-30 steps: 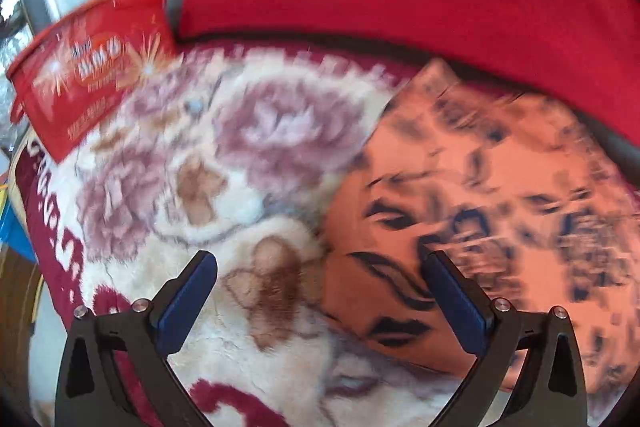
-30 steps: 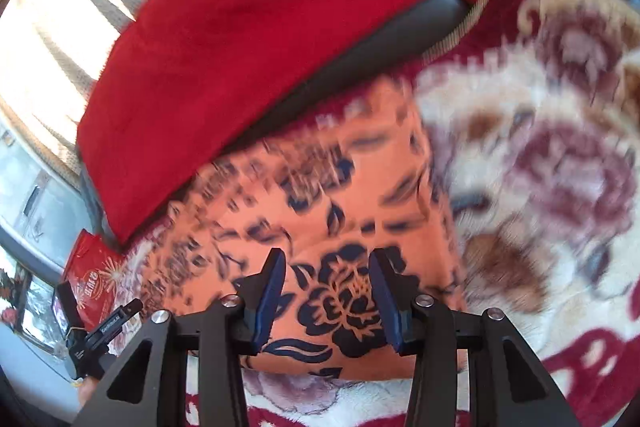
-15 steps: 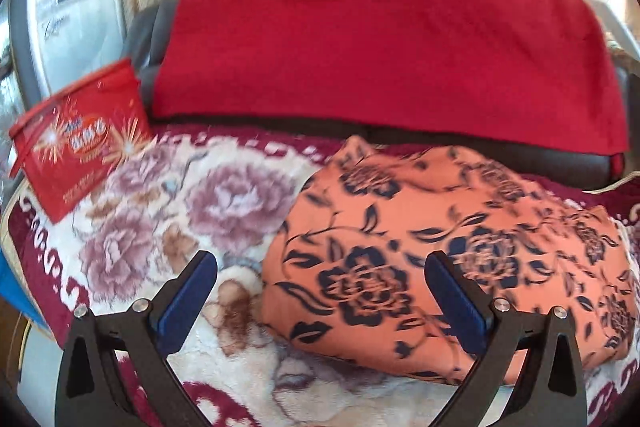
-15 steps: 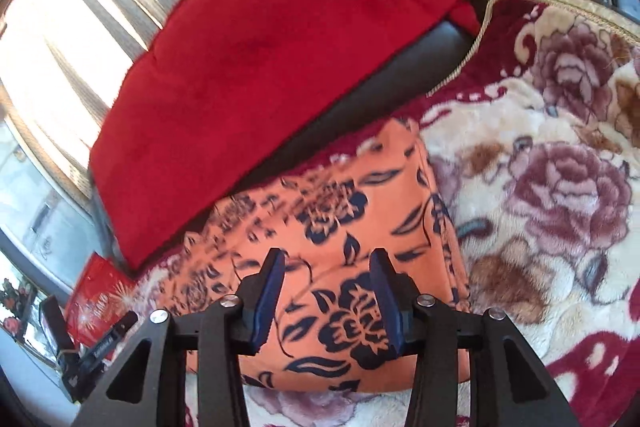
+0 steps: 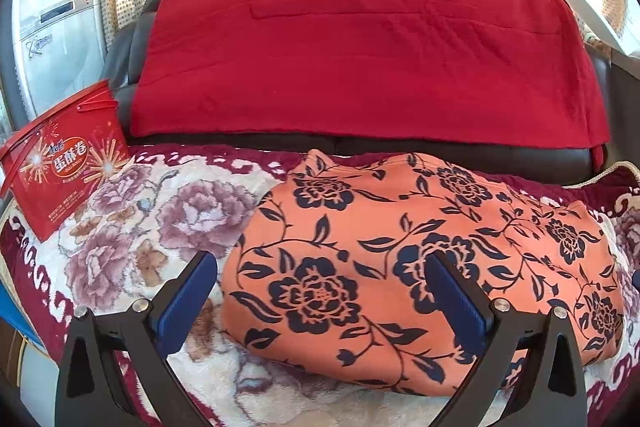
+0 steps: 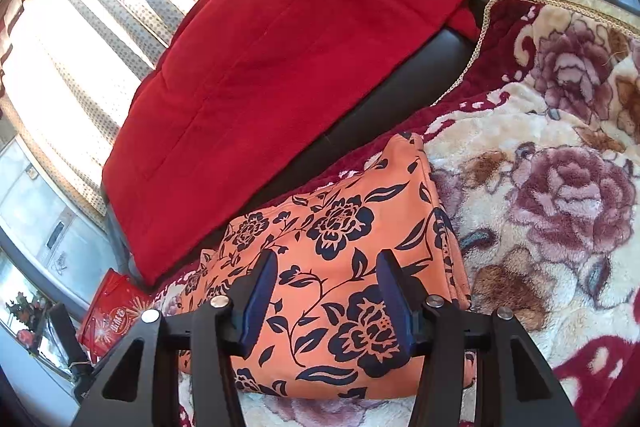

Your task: Fold small clothes

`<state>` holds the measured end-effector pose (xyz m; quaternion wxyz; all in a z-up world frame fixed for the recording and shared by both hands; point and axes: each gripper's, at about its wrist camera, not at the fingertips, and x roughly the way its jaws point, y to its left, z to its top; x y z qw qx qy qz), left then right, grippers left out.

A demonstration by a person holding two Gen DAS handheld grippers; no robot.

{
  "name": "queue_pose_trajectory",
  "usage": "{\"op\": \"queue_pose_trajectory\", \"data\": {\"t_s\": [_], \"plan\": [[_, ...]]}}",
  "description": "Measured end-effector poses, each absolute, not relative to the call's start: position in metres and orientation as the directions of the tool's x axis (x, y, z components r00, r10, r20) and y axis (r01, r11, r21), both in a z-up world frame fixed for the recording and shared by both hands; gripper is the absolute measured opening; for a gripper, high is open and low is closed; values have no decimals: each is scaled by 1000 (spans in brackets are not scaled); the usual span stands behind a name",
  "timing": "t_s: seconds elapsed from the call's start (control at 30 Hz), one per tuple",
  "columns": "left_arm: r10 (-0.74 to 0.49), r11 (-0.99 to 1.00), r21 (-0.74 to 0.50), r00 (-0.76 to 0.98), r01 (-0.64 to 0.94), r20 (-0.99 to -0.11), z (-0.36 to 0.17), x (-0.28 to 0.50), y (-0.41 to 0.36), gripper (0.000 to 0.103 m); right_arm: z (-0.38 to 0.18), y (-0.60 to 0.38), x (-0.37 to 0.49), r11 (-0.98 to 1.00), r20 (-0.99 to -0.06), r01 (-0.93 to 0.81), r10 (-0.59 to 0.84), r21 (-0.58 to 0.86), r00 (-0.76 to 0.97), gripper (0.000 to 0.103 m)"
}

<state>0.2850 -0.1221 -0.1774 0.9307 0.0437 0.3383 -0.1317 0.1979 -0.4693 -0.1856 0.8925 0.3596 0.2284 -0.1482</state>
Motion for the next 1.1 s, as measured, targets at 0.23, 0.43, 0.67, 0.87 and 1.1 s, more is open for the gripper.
{"op": "queue_pose_trajectory", "data": {"t_s": [0.23,0.43,0.67,0.87,1.1], "plan": [[-231,951,10,733,309,-640,-179,280,-142,103,-184,-470,197,700,-510,416,-86,580,856,58],[-238,945,21,730,327,-640,-181,275,-153,103,-184,-470,193,699,-506,401,-65,592,860,59],[-228,937,52,718,345,-658,-193,275,-166,103,-188,-469,185,677,-472,326,36,660,881,62],[-213,914,47,577,402,-789,-245,290,-185,103,-204,-474,156,547,-441,317,109,775,891,65],[-228,929,26,627,369,-745,-224,280,-169,103,-224,-470,127,449,-443,335,160,828,882,66]]}}
